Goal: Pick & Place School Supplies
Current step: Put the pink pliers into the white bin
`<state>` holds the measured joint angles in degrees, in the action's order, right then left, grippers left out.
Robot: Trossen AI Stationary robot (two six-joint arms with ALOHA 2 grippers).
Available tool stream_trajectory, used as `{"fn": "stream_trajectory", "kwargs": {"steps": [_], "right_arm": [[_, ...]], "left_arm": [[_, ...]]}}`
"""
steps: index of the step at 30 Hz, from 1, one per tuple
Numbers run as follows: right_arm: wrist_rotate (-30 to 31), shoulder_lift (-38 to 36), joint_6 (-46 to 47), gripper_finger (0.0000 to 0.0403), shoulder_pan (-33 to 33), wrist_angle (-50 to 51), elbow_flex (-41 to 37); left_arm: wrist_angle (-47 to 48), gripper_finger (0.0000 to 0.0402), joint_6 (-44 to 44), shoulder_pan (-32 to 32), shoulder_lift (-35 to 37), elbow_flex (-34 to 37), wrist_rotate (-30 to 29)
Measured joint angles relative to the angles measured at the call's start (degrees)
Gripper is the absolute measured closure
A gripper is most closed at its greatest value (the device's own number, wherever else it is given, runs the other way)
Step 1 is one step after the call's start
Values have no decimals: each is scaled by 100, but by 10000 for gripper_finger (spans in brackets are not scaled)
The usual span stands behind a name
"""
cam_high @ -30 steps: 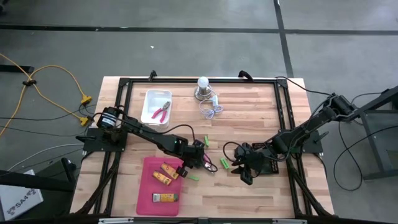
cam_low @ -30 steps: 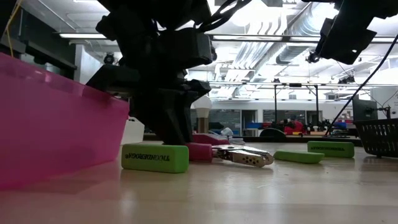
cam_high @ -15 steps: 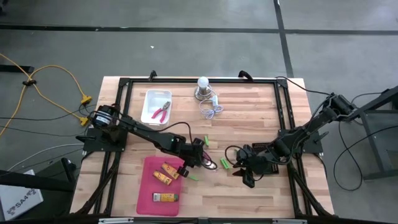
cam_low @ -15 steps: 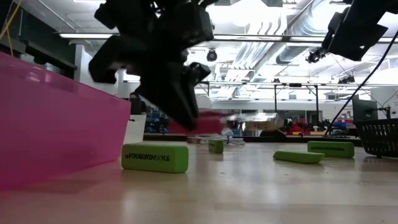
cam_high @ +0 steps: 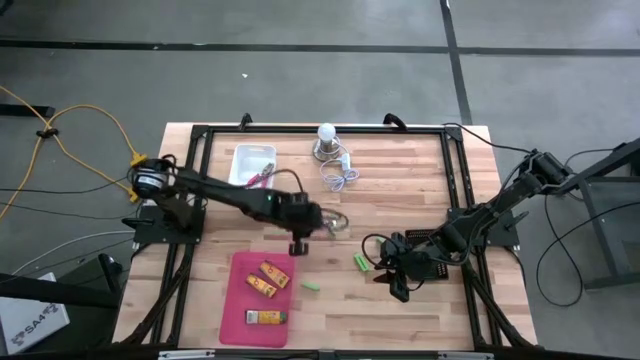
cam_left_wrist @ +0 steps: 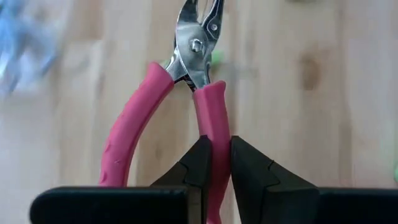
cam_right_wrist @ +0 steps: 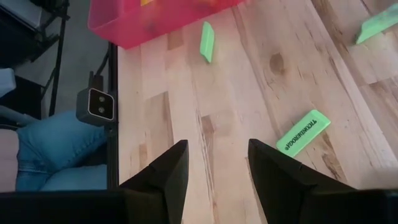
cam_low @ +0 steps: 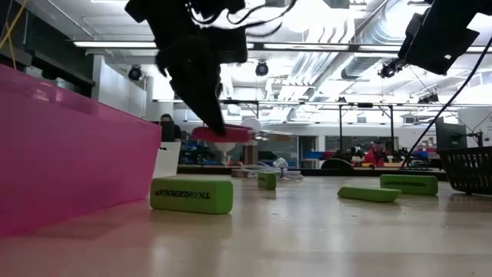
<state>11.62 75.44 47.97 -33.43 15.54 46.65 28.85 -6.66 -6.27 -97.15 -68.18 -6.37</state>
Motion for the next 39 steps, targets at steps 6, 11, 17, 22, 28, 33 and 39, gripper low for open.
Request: {"fn": "stream_trajectory", "kwargs": {"steps": [6,11,17,22,28,33,39], "right_arm": [[2,0,0,247,0,3,0],[0,0,0,247,0,4,0],[-5,0,-13,247,0,5,0],[-103,0,-170,247,0,7,0],[-127,0,-303,247,0,16,0],[-127,0,-315,247,0,41,0],[-129,0,-317,247,0,48,0]], "left_arm": [[714,361,-850,554,380,0,-96],[1138,361,-1438,961,688,0,-559],[1964,361,-2008,1566,955,0,-603],[2609,361,-2270,1971,1064,0,-623],[3012,361,-2377,2201,1251,0,-757],[3269,361,-2412,2276,1488,0,-904],[3395,361,-2519,2398,1667,256,-952]]}}
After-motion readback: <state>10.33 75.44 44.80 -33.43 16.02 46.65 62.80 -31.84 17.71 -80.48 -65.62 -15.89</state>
